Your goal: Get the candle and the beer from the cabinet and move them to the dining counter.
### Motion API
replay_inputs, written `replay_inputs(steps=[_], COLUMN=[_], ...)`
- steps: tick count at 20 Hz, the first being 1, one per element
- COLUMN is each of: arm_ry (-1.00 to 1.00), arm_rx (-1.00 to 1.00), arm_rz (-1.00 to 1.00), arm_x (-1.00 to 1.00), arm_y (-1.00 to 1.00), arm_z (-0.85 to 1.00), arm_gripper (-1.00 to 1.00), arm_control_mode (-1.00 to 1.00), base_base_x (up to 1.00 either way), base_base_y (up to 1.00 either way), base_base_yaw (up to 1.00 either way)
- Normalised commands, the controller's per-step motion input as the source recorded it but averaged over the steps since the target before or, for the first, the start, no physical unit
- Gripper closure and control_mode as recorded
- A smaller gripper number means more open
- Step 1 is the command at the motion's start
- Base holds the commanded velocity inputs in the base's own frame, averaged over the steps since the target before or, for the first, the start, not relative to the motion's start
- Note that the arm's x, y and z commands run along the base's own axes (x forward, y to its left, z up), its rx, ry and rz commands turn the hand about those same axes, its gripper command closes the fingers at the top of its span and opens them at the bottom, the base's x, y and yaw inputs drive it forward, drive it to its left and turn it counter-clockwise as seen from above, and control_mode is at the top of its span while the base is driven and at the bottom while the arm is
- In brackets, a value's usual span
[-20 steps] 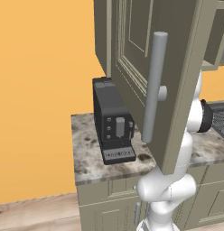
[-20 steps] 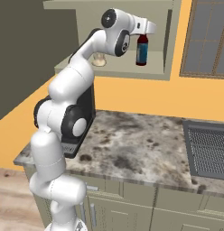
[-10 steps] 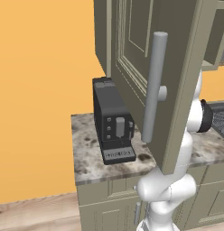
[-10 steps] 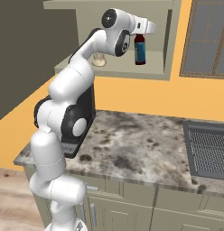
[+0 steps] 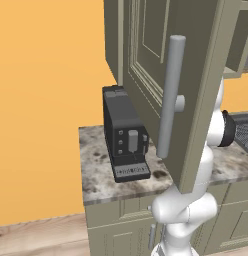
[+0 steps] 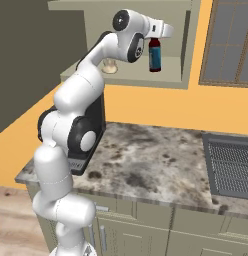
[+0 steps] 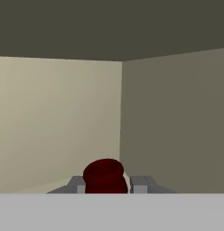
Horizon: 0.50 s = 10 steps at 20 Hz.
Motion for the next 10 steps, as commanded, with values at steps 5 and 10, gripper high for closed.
replay_inputs(steps=[5, 10], arm_ry=[0.0, 0.0], arm_rx=[0.0, 0.0], arm_rz=[0.0, 0.0], arm_x=[-0.1, -0.54], arm_y=[-0.01, 0.0], arm_z=[0.0, -0.04], arm_gripper=[1.0, 1.0], arm_control_mode=[-1.0, -1.0], base_base_x=[0.0, 0.0], base_base_y=[0.0, 0.0], base_base_yaw=[0.0, 0.0])
